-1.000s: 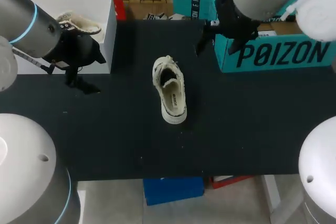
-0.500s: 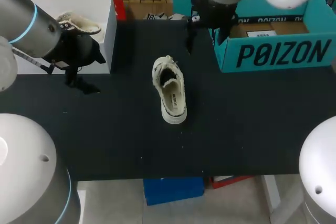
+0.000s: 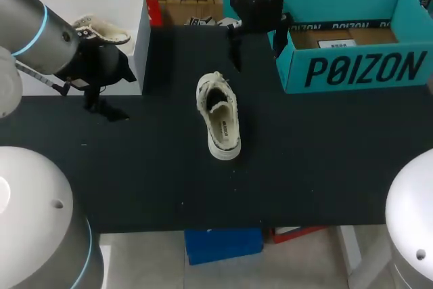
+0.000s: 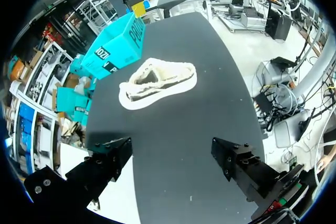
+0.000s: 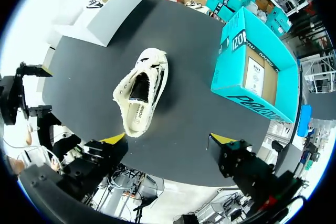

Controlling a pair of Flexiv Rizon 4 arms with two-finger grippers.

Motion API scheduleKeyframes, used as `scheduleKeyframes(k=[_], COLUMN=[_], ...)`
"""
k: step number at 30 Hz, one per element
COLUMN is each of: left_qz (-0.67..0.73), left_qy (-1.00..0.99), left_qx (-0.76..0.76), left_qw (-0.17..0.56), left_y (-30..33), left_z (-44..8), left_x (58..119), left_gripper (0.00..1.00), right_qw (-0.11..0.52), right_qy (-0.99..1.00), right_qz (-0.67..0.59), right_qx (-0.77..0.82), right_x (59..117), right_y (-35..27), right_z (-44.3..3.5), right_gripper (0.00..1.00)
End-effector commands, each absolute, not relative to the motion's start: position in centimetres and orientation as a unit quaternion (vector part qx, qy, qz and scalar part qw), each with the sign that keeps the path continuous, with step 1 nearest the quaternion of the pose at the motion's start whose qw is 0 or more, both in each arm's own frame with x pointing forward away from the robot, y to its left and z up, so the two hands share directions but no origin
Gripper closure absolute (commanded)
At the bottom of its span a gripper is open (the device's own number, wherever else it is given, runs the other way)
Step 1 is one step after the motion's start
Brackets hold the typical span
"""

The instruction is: Take the shoe out of the shoebox, open the shoe tongue, remove and reinsert the insole, then place the shoe into the shoebox

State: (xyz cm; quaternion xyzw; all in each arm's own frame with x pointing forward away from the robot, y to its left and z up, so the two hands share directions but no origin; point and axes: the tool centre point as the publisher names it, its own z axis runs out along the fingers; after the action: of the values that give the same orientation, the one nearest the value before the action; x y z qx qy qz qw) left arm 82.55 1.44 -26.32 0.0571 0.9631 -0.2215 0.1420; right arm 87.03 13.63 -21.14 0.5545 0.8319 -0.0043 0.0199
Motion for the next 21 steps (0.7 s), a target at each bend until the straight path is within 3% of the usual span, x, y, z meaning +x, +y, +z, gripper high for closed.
scheduleKeyframes(k=[1,12,21], left_qz=[-0.223,-0.223,-0.223], left_qy=[0.962,0.962,0.962], left_qx=[0.058,0.058,0.058], left_qw=[0.145,0.145,0.145], left_y=[1.5,1.5,1.5], left_z=[-26.5,-26.5,-26.5], left_x=[82.5,82.5,82.5], left_gripper=[0.0,0.0,0.0], right_qw=[0.006,0.045,0.06], right_qy=[0.832,0.831,0.808], right_qz=[-0.028,-0.075,-0.031], right_qx=[0.555,0.55,0.586], right_x=[87.3,87.6,87.9], right_y=[13.9,14.5,15.2], right_z=[-21.1,-22.8,-24.8], right_gripper=[0.0,0.0,0.0])
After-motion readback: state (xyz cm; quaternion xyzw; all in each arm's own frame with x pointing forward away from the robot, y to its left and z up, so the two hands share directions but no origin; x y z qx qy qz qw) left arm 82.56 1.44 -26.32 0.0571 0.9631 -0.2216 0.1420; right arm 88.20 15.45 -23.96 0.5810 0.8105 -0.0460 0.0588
